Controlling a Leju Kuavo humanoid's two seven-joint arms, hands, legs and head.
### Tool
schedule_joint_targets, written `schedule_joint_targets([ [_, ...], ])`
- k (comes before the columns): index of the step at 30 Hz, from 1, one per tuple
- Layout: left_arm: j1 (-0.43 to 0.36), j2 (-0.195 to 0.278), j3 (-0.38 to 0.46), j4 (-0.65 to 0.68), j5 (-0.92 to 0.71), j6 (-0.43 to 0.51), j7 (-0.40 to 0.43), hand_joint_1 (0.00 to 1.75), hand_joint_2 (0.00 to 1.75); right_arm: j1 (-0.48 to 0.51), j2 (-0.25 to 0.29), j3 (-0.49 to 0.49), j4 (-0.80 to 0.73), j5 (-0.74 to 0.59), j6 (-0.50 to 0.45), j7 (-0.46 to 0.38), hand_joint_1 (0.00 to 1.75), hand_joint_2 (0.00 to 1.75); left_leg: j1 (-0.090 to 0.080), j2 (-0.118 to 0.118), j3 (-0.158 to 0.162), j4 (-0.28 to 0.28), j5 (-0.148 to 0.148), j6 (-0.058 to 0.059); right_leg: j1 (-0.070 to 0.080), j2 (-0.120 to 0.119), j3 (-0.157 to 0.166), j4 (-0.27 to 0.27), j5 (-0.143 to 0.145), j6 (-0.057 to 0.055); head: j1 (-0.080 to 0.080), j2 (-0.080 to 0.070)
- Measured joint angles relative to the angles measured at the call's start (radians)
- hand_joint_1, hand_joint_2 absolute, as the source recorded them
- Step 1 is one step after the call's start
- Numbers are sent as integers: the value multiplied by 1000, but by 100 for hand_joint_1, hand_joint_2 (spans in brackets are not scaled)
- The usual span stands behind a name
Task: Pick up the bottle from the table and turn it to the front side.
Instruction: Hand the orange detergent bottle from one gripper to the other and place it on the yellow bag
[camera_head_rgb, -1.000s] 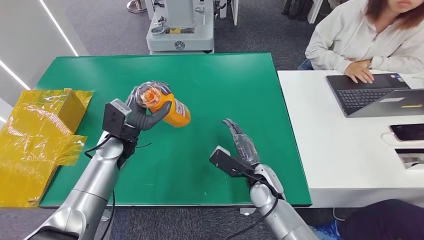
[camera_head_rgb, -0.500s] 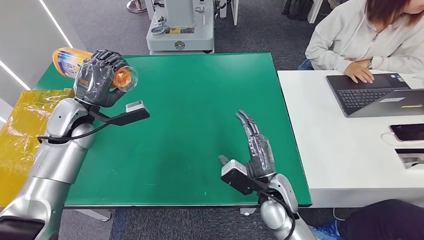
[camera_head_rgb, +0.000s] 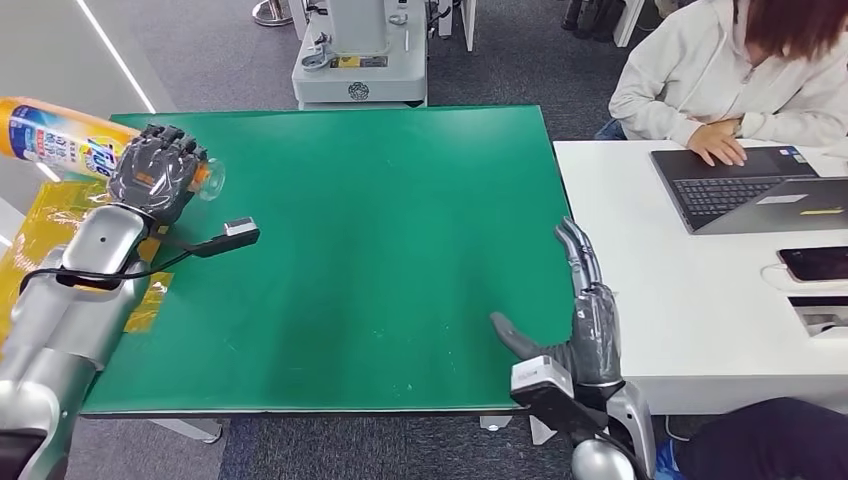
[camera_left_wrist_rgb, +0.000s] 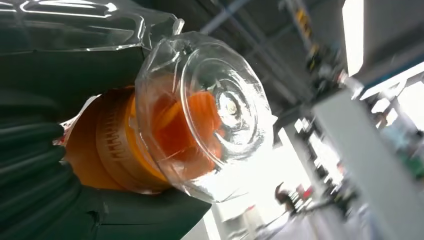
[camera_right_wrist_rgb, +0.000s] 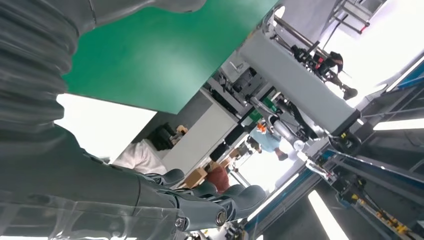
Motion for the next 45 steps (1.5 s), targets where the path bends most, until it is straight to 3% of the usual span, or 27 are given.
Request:
schedule_joint_targets([
  [6,-5,83,-35,125,-2,-16,30,175,175,53,0,-35,-50,13,12,-4,0,175,0,3,-1,-1,0,0,0,3,-2,0,0,0,0,0],
  [12,20,147,-32,170,-2,-48,36,175,175,77,1,-62,-63,10,24,-4,0,175,1,3,-1,-1,0,0,1,3,-2,0,0,0,0,0],
  [21,102,206,65,185,5,-57,-23,175,175,114,11,-91,-80,12,29,-22,0,175,1,3,-2,-1,0,-1,1,2,-2,0,-1,-1,0,0],
  [29,188,184,160,196,23,-44,-120,175,175,114,11,-95,-85,-11,23,-16,0,175,0,2,-2,-1,0,-1,0,2,-2,0,-1,-1,0,0],
  [35,260,113,204,242,45,-51,-147,175,175,118,11,-93,-94,3,29,-18,0,175,0,2,-2,-1,-1,-1,0,2,-2,-1,-1,-1,0,0],
  [41,268,62,248,313,89,-100,-155,174,175,119,11,-76,-102,17,39,-15,0,175,0,1,-1,-1,-1,-1,0,0,-1,-1,-1,-1,0,0],
  [42,266,57,255,323,95,-105,-156,166,175,120,11,-73,-102,18,39,-17,0,175,0,1,0,-1,-1,-1,0,0,0,-1,-1,-1,0,0],
  [45,255,42,275,351,106,-115,-157,36,175,121,10,-59,-101,22,39,-22,0,175,0,0,3,-2,-1,-1,0,-1,3,0,-2,-2,0,0],
])
